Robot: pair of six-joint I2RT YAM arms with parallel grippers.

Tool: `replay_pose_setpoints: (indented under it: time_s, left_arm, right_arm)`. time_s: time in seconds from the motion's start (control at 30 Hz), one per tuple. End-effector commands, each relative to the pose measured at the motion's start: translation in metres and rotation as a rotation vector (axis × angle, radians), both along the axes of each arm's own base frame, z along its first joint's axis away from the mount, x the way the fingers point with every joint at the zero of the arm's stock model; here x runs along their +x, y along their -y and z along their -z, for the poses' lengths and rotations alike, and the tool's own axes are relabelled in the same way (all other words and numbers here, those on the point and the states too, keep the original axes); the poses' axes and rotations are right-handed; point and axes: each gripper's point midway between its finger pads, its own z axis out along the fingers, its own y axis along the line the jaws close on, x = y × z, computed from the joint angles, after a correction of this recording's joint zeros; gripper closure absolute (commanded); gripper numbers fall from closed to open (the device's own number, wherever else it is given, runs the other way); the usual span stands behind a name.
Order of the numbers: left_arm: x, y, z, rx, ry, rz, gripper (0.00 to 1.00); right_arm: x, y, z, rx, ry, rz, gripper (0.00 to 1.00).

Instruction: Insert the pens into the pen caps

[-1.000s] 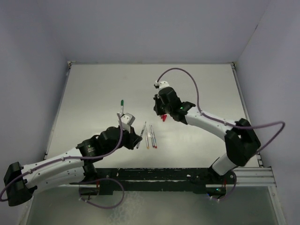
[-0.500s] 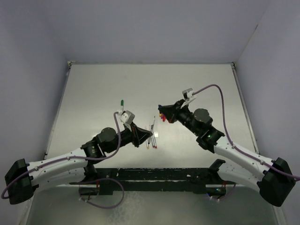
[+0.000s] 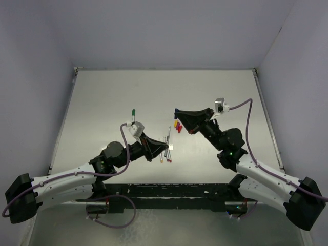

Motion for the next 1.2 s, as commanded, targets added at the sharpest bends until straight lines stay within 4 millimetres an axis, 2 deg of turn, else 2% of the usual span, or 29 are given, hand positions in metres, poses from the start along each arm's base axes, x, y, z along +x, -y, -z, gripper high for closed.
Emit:
replay_pose_setpoints:
  time_s: [0.0, 0.73, 1.17]
  left_arm:
    - [-0.005, 0.005, -0.031, -0.084, 0.047, 0.035, 1.00]
    - [0.003, -0.001, -0.040, -0.067, 0.090, -0.017, 1.00]
    - [0.003, -0.006, -0.045, -0.073, 0.104, -0.032, 1.00]
  right_arm:
    - [-0.010, -0.003, -0.022, 0.094, 0.059, -0.053, 1.00]
    - [-0.018, -0.025, -0.011, 0.108, -0.007, -0.176, 1.00]
    - [-0.021, -0.028, -0.007, 0.096, -0.013, -0.182, 1.00]
